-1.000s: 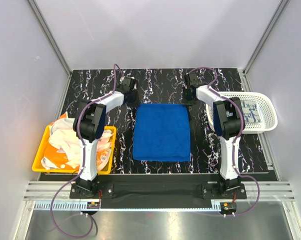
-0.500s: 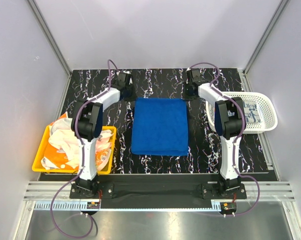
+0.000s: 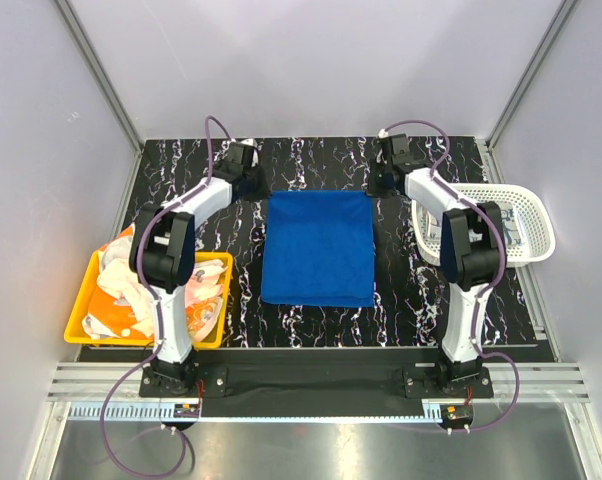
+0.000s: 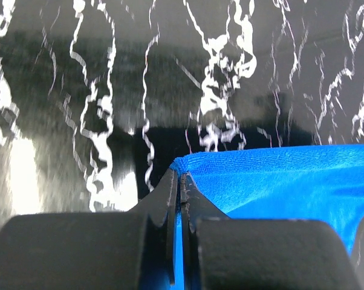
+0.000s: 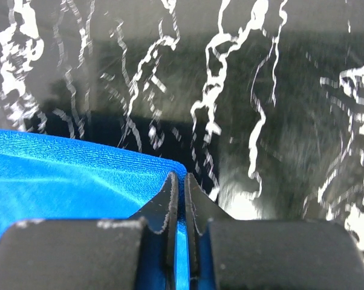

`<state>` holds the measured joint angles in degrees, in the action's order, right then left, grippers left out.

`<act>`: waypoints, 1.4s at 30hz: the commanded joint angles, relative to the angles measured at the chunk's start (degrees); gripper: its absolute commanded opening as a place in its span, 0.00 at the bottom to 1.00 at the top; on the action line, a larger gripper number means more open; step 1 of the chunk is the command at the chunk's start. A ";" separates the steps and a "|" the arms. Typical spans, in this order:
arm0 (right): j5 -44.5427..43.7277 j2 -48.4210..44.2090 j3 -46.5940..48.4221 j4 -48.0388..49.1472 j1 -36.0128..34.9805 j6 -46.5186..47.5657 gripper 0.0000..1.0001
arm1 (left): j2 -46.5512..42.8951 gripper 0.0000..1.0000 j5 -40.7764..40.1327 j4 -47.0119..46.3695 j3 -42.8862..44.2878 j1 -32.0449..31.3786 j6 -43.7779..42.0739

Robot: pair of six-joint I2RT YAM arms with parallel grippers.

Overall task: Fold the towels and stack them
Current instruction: Fold the towel

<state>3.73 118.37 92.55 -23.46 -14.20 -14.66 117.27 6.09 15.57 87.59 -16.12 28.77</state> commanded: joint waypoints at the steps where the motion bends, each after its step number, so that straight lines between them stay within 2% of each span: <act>1: 2.60 -7.70 -4.48 3.25 0.40 -1.69 0.00 | -6.79 0.00 0.68 -4.14 -3.38 0.47 -0.39; 10: 3.31 -17.71 -18.19 4.21 -0.92 -5.12 0.00 | -17.25 0.00 2.09 -9.77 -19.02 -0.58 2.42; 19: 2.86 -26.42 -30.67 3.60 -2.76 -9.42 0.00 | -25.51 0.00 -1.51 -11.09 -31.77 -4.09 4.80; 29: 2.25 -34.60 -39.81 2.81 -4.44 -11.18 0.00 | -35.52 0.00 -4.24 -9.78 -39.51 -7.52 5.59; 42: 3.66 -41.28 -48.77 4.65 -4.61 -14.35 0.00 | -41.42 0.00 -3.98 -9.77 -46.72 -8.14 5.06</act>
<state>7.29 79.29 45.41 -20.29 -18.50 -27.53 77.95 4.12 7.73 42.04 -24.14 34.52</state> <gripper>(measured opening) 0.078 0.016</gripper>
